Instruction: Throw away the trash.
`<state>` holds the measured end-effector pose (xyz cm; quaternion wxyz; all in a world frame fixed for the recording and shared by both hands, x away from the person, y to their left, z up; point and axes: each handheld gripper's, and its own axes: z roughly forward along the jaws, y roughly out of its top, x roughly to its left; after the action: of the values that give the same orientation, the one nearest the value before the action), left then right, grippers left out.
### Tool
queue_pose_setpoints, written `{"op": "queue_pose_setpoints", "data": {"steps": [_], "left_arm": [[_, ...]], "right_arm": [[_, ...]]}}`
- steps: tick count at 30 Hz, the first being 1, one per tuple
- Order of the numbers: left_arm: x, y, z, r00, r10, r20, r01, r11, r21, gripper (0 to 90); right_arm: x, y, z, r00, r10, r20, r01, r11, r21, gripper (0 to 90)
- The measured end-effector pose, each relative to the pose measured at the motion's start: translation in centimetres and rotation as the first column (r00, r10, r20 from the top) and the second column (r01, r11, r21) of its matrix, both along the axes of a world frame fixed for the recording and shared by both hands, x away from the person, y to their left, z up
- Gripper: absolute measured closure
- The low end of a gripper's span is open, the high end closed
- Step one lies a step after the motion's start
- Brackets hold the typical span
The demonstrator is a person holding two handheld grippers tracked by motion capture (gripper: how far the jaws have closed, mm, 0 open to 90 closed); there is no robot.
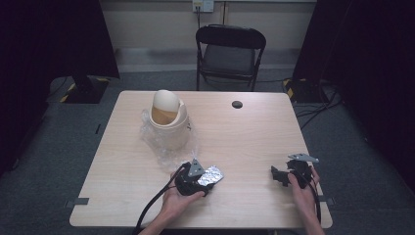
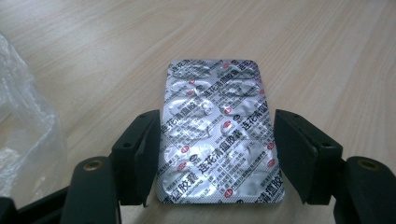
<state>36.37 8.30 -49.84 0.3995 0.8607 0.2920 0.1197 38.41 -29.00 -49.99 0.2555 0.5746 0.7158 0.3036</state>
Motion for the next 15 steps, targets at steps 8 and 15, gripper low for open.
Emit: {"op": "queue_pose_setpoints", "data": {"steps": [8,15], "left_arm": [[0.1,0.8,0.6,1.0000,0.004,-0.002,-0.004,0.9992,-0.039,34.1],[0.4,1.8,1.3,1.0000,0.009,-0.001,-0.009,0.9982,-0.060,34.1]], "right_arm": [[0.0,0.0,0.0,1.0000,0.000,0.000,0.000,1.000,0.000,8.4],[0.0,0.0,0.0,1.0000,0.000,0.000,0.000,1.000,0.000,8.4]]}}
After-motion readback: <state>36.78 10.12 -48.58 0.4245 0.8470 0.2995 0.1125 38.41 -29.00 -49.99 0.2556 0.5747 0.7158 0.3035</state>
